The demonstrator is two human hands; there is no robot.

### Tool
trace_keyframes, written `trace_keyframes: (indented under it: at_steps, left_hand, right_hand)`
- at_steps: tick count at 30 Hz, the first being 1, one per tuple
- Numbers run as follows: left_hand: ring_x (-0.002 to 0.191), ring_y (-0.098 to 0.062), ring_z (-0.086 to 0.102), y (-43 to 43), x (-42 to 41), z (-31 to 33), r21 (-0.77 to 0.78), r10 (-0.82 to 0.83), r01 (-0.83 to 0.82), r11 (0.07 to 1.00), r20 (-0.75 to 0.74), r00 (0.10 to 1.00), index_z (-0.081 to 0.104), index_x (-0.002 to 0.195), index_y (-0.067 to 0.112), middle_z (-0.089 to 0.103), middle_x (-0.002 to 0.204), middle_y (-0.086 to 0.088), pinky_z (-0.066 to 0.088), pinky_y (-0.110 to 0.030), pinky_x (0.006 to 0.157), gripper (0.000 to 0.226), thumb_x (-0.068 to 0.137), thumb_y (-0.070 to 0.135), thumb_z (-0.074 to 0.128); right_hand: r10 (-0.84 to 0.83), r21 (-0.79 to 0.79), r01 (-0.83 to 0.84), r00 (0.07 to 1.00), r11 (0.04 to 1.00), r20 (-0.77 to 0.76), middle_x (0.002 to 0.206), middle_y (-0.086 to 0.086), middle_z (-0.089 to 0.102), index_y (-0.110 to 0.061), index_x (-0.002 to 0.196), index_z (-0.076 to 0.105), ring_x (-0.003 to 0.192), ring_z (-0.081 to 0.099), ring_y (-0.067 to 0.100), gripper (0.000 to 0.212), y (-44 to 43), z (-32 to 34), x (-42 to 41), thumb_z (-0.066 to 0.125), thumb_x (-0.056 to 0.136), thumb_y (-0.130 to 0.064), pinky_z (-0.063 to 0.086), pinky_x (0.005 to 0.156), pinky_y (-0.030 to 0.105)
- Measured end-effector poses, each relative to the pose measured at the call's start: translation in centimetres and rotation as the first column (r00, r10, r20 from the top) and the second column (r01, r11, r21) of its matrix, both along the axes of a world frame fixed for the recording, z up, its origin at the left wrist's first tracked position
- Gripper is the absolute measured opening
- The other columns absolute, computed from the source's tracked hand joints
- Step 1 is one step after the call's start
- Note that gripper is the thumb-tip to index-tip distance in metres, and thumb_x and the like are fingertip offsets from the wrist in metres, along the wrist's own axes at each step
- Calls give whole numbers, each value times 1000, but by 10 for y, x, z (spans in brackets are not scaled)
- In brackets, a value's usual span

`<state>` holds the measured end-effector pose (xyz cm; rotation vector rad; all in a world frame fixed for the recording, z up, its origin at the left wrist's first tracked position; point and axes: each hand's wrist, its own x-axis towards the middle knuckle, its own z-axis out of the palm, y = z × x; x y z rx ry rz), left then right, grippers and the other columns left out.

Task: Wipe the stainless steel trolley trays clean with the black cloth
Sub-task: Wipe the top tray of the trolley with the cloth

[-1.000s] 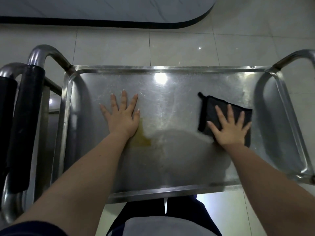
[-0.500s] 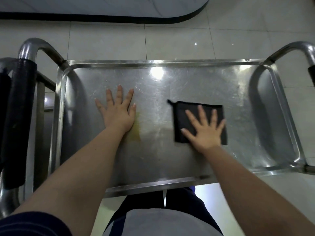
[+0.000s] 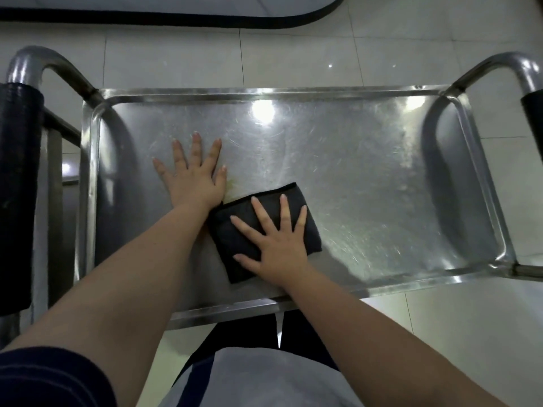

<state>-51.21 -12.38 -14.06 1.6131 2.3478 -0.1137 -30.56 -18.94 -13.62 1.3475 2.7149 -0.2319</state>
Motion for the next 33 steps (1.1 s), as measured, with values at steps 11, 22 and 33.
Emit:
trace_keyframes:
  at_steps: [11, 22, 33]
  left_hand:
    - [149, -36, -15, -4, 2, 3, 4, -15, 15, 1000, -23, 1000, -14, 151, 45, -17, 163, 4, -6, -71, 110, 57, 98, 58, 3]
    - [149, -34, -14, -2, -1, -3, 36, -13, 13, 999, 0, 1000, -10, 151, 48, -15, 163, 7, -10, -70, 110, 57, 97, 60, 5]
    - [149, -35, -14, -3, 0, -1, 33, 0, 1, 999, -20, 1000, -11, 151, 48, -15, 163, 5, -9, -71, 110, 57, 97, 59, 5]
  right_hand:
    - [-382, -51, 407, 889, 912, 252, 164, -9, -14, -59, 145, -11, 145, -15, 47, 76, 37, 6, 137, 2, 76, -88, -3, 110, 71]
    - [-98, -15, 100, 992, 995, 85, 165, -9, -1, -60, 147, 8, 147, -5, 47, 73, -9, 0, 49, 32, 81, -79, -3, 106, 77]
    - [-10, -66, 16, 996, 998, 91, 165, -1, 3, -55, 150, 12, 144, -5, 54, 82, -41, 5, 49, 36, 77, -83, -1, 100, 82]
